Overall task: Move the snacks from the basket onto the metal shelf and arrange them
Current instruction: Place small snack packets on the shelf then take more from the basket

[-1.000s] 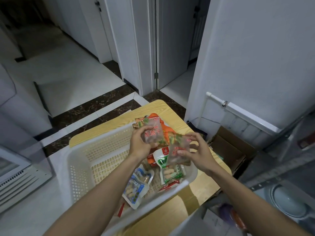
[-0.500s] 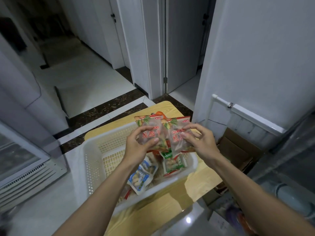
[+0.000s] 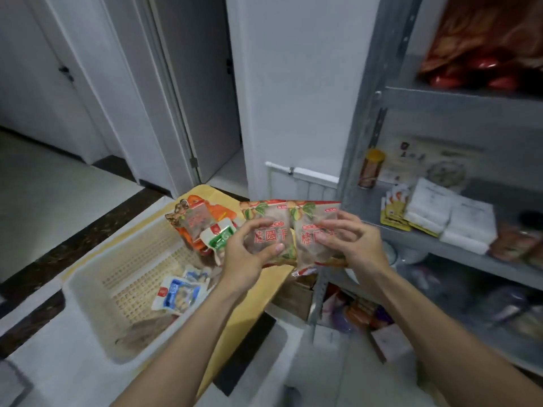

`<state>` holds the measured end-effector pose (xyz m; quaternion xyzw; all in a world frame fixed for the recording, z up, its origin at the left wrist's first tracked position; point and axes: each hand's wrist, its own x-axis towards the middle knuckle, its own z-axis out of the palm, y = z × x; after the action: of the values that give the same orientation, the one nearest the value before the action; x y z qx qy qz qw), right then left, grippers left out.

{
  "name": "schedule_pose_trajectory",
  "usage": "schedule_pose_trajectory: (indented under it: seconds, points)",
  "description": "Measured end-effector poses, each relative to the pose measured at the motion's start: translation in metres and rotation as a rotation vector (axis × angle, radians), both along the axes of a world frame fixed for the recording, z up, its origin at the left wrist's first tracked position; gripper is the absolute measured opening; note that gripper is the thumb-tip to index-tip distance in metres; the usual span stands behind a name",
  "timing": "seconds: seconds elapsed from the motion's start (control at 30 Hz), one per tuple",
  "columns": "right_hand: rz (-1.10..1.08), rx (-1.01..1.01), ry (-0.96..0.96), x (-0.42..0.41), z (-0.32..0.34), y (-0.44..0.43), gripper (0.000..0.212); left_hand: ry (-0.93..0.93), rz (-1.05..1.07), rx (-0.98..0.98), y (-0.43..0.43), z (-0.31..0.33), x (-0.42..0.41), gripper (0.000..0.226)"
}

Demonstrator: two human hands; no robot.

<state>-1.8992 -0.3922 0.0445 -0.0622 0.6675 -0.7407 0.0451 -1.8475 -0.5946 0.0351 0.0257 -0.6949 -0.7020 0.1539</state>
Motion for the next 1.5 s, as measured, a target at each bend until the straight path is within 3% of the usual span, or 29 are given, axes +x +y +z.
schedule_pose_trajectory:
  seconds: [0.33, 0.53, 0.67, 0.9, 1.03, 1.3, 1.5]
  points:
    - [-0.366, 0.035, 0.051, 0.087, 0.029, 0.166, 0.024, -0.009, -0.331, -0.015, 0.175, 0.018, 0.016, 0.045]
    - [-0.489, -0.06, 0.002, 0.123, 0.038, 0.291, 0.028, 0.041, -0.483, -0.033, 0.309, 0.035, 0.023, 0.042]
    - [-0.572, -0.139, 0.004, 0.142, 0.052, 0.393, 0.034, 0.096, -0.54, -0.054, 0.418, 0.051, 0.024, 0.042]
    - [-0.675, -0.107, 0.083, 0.156, 0.105, 0.547, 0.026, 0.116, -0.586, 0.001, 0.574, 0.095, 0.011, 0.042]
    - [-0.649, -0.119, 0.07, 0.143, 0.137, 0.61, 0.024, 0.121, -0.638, 0.079, 0.631, 0.133, -0.009, 0.04]
    - [-0.659, -0.119, 0.243, 0.06, 0.211, 0.698, 0.026, 0.3, -0.647, 0.094, 0.71, 0.218, -0.108, 0.036]
    - [-0.651, -0.017, 0.19, -0.013, 0.235, 0.746, 0.025, 0.362, -0.575, -0.118, 0.743, 0.232, -0.188, 0.037]
